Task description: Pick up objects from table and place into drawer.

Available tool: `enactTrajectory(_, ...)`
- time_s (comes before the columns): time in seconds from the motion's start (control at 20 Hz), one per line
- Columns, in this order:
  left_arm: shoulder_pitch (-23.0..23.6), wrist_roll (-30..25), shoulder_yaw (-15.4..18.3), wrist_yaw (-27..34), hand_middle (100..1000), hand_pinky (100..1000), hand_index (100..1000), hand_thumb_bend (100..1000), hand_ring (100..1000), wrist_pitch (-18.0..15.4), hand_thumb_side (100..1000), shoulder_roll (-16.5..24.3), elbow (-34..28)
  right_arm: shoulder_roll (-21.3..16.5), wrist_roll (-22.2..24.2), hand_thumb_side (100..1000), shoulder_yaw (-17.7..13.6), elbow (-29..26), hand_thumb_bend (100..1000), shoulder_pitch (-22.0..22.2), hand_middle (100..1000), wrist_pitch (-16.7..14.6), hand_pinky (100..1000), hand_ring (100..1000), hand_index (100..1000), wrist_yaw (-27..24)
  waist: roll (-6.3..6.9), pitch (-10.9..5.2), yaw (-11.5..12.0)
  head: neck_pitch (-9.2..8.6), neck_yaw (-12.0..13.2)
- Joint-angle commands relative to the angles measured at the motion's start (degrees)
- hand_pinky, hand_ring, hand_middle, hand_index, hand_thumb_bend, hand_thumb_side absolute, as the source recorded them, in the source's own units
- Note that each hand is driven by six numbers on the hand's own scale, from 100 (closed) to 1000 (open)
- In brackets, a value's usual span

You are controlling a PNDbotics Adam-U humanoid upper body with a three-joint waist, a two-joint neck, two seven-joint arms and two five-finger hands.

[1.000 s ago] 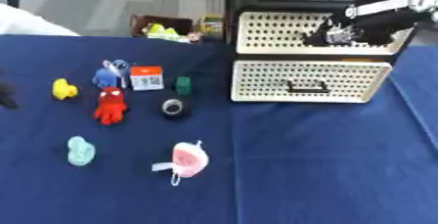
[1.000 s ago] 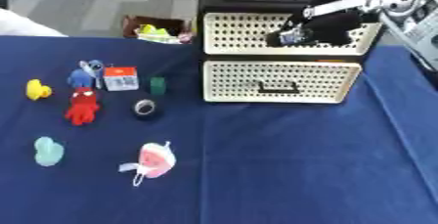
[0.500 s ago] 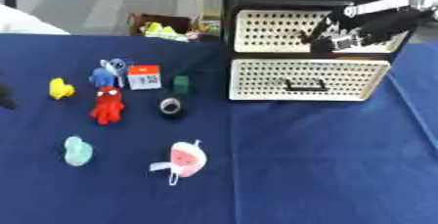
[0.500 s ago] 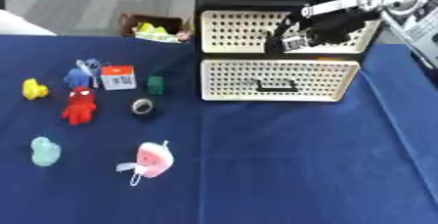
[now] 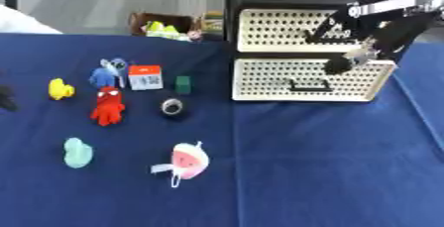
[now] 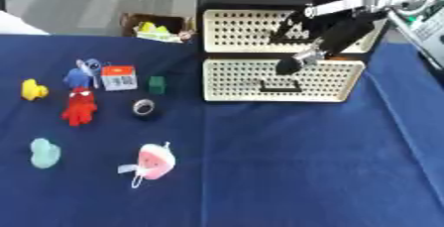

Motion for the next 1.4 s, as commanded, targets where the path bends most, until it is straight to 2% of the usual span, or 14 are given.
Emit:
enactTrajectory(0.05,-0.51,-0.20,0.06,0.03,575,426,823,100,517,-0.10,987,1.03,-1.11,-1.98,0.01,793,-1.51,0.15,634,-0.79,100,-0.46,100,100,905,1.39,0.20,-0.98,-0.13,-0.77,0.02)
enactTrajectory(0.55,-0.49,-0.22,0.09,0.03,574,426,822,100,516,-0.08,989,0.96,-1.11,-2.22,0.01,798,-5.07,1.06,612,-1.28,100,-0.51,100,100,906,4.24,0.34,-0.86,-0.28,-0.83,0.22)
enactTrajectory(0.95,-0.49,-0.18,0.03,0.15,573,425,823,100,515,-0.05,990,0.82,-1.11,-2.19,0.01,785,-3.81,1.28,608,-0.71,100,-1.36,100,100,928,6.48,0.40,-0.70,-0.21,-0.88,0.08)
enactTrajectory(1.4,-0.66,-0.17,0.02,0.18,572,424,821,100,514,-0.02,994,0.63,-1.11,-1.40,0.01,789,-2.43,2.48,612,-0.79,100,-0.86,100,100,930,6.95,0.33,-0.34,0.11,-1.01,-0.11)
